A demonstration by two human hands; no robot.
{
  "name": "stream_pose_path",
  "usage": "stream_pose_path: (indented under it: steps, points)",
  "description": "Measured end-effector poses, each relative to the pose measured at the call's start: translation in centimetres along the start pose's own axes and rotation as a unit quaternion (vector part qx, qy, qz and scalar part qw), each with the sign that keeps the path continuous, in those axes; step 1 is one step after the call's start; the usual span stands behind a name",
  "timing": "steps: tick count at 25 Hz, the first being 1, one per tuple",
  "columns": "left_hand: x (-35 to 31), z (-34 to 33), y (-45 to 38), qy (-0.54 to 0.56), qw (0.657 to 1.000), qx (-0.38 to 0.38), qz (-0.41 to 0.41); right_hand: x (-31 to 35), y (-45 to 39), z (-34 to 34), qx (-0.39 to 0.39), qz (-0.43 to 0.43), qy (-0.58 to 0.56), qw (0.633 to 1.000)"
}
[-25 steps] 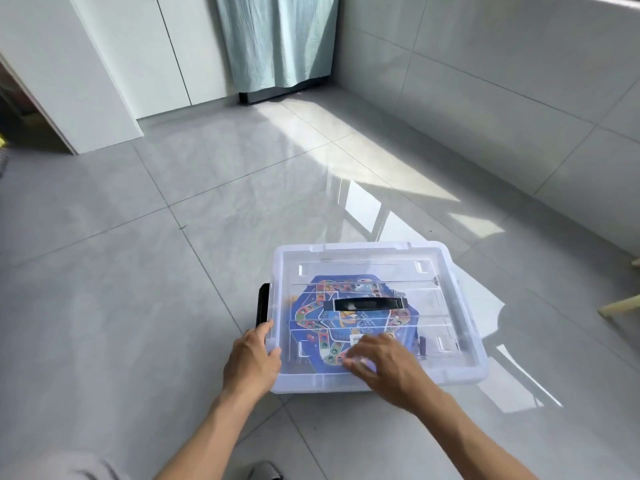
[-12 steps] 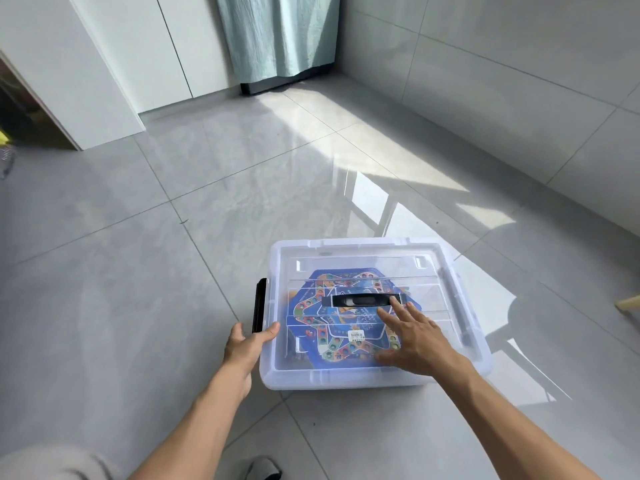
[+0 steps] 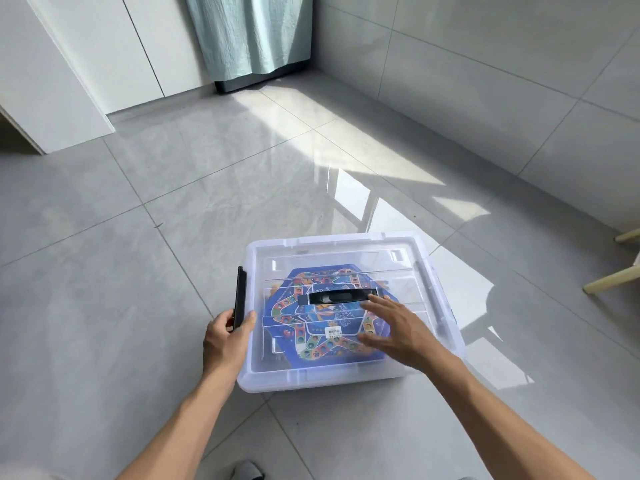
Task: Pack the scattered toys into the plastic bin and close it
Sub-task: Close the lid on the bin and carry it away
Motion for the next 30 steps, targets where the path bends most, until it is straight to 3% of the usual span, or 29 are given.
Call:
stream_pose_path:
  steps: [2, 3, 5, 7, 8, 10, 12, 14, 16, 18, 20, 24, 30]
  points:
    - [1.3, -1.2, 0.0, -0.038, 0.999, 0.029, 0.006, -3.7, 0.5, 2.7, -0.175, -0.125, -0.108, 0.971]
    - [1.6, -1.3, 0.0, -0.049, 0.999, 0.020, 0.001, -6.6, 1.0, 3.3, -0.219, -0.223, -0.149, 0.938]
    - [1.6, -1.7, 0.1, -0.018, 1.000, -0.007, -0.015, -12.0, 2.0, 2.3, -0.162, -0.369, -0.281, 0.871]
    - [0.9, -2.1, 0.6, 0.014, 0.999, -0.022, -0.019, -13.6, 2.3, 1.3, -0.119, -0.383, -0.399, 0.825]
    - [0.7, -2.4, 0.6, 0.020, 0.999, -0.023, -0.022, -13.4, 2.1, 1.6, -0.154, -0.373, -0.395, 0.825]
    - [0.6, -2.5, 0.3, 0.028, 0.999, -0.022, -0.017, -12.6, 1.5, 2.9, -0.246, -0.352, -0.251, 0.868]
    - [1.0, -2.6, 0.0, 0.022, 1.000, -0.021, -0.001, -10.7, 1.5, 3.5, -0.277, -0.325, -0.102, 0.899]
    - [1.1, -2.5, -0.3, 0.028, 0.999, -0.024, 0.016, -10.3, 1.8, 3.2, -0.270, -0.320, -0.071, 0.905]
    - [-0.1, -1.9, -0.5, 0.050, 0.997, -0.013, 0.058, -11.3, 1.6, 3.9, -0.224, -0.344, -0.135, 0.902]
    - [-1.4, -1.7, -1.9, 0.060, 0.992, 0.010, 0.107, -12.1, 0.5, 4.9, -0.141, -0.353, -0.279, 0.882]
    - [-3.1, -1.8, -3.2, 0.002, 0.993, 0.013, 0.119, -12.8, -0.8, 5.1, -0.089, -0.357, -0.360, 0.857]
    - [-7.1, -3.9, -6.6, -0.120, 0.989, -0.041, 0.073, -14.1, -4.8, 3.7, -0.169, -0.354, -0.362, 0.846]
    - [-18.5, -1.9, -7.4, -0.103, 0.994, -0.003, 0.043, -12.2, -6.5, 10.5, -0.208, -0.350, -0.397, 0.823]
Point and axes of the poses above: each hand's wrist, its own y-axis away from the middle knuckle, its own z-axis out of the back of the hand, x = y × z, the point moved 4 cm from there along -y, towards the middle knuckle, and after that the axes turned 3 degrees about z, right-handed, at the moved point
